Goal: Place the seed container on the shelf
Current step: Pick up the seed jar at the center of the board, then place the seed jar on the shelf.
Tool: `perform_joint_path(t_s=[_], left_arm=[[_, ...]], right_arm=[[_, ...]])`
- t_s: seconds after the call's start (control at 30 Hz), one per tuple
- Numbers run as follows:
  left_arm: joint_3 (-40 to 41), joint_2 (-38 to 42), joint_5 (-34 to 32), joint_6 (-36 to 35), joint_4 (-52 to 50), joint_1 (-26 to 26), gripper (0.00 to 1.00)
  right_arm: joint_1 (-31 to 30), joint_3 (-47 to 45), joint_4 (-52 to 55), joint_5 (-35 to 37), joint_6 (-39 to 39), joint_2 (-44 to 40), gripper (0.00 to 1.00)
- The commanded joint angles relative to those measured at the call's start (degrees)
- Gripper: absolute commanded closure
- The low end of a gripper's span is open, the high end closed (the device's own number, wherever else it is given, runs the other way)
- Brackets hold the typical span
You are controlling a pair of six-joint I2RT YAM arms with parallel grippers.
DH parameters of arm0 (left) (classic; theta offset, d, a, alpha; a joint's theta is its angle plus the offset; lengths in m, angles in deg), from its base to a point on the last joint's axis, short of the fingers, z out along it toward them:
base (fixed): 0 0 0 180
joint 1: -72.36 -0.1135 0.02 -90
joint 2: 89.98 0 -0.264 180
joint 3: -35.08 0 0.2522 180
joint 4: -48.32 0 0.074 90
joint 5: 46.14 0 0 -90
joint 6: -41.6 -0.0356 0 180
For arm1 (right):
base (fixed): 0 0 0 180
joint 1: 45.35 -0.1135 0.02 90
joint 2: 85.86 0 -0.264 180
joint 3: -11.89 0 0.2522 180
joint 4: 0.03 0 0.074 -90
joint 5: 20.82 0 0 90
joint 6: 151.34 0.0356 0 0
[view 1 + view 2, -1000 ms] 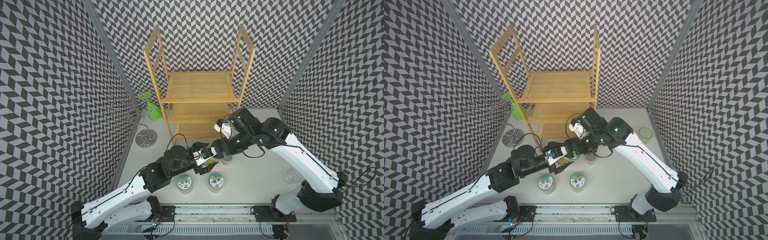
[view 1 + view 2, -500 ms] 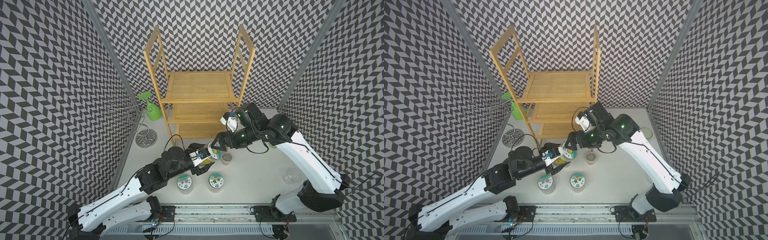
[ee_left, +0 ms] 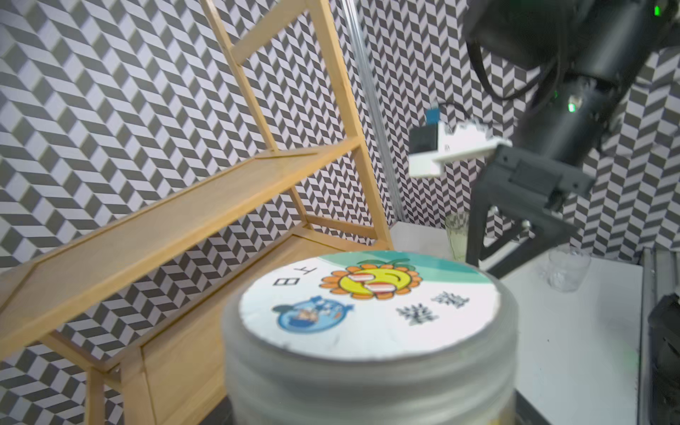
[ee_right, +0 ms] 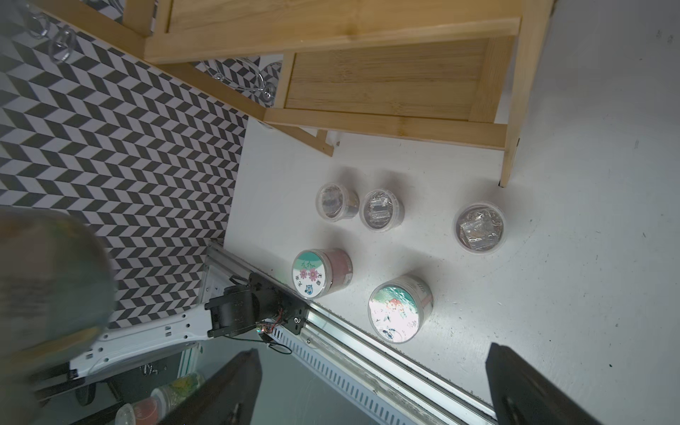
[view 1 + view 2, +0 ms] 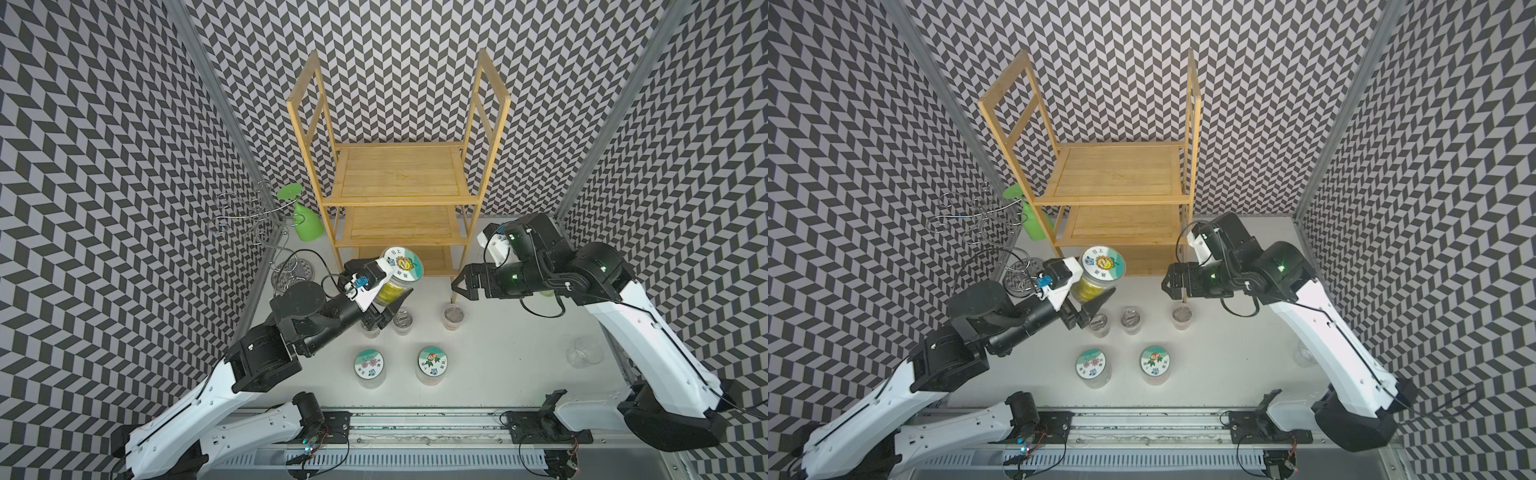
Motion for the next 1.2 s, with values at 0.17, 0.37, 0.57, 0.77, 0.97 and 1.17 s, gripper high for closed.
perform_joint_path(t_s=[0.17, 0.37, 0.57, 0.77, 0.97, 1.17], left_arm=[[-11.32, -6.89, -7.57, 1.42, 6.02, 0.14, 0.30], [-16.03, -12.14, -13.64, 0.98, 10.33, 0.13, 0.31], [-18.82, -16.77, -20.77, 2.17, 17.51, 0.14, 0.32], [-20.37, -20.79, -25.82, -3.58, 26.84, -0.03, 0.31], [-21.84, -23.81, -26.44, -8.28, 31.92, -3.43, 0.30], [-23.40, -26.14, -24.26, -9.90, 32.55, -9.51, 0.30]], right_arm=[[0.53, -4.64, -1.77, 2.41, -2.02, -3.00, 0.00], [1.14, -7.84, -1.80, 2.59, -3.08, -4.97, 0.00], [1.70, -10.37, -1.81, 2.49, -4.13, -6.75, 0.00], [3.06, -11.44, -1.82, 1.75, -5.53, -7.45, 0.01], [5.02, -11.80, -1.80, 1.03, -7.39, -7.59, 0.00], [6.62, -11.97, -1.80, 0.07, -9.04, -7.54, 0.01]])
